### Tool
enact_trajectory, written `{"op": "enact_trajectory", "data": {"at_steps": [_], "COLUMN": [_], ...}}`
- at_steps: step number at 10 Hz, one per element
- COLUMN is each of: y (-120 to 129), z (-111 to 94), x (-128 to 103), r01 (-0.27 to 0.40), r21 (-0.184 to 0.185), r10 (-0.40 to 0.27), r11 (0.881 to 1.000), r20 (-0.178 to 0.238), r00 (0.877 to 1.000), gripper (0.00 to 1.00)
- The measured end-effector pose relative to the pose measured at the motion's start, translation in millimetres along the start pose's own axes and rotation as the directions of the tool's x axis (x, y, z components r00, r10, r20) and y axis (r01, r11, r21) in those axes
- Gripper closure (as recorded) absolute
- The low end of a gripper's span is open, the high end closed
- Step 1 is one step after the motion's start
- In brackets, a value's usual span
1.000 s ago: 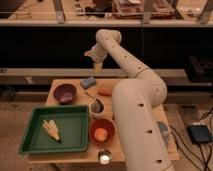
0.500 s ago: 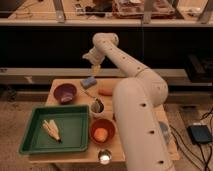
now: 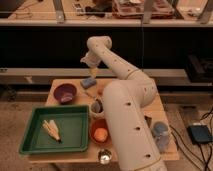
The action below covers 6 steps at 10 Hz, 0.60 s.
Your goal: Wipe table surface with sponge
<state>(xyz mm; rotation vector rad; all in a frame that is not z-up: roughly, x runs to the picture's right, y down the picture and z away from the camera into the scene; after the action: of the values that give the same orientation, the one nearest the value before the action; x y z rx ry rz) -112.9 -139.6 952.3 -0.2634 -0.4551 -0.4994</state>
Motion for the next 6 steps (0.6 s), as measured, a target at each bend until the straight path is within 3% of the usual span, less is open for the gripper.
{"op": "enact_trajectory", "data": {"at_steps": [6], "y": [3.5], "z": [28.7], "x": [-13.1], "r01": [0.019], "r21": [-0.022], "r10": [-0.02], "r11": [1.0], "r20": [-0.024], "r00": [1.0], "gripper": [0.2]}}
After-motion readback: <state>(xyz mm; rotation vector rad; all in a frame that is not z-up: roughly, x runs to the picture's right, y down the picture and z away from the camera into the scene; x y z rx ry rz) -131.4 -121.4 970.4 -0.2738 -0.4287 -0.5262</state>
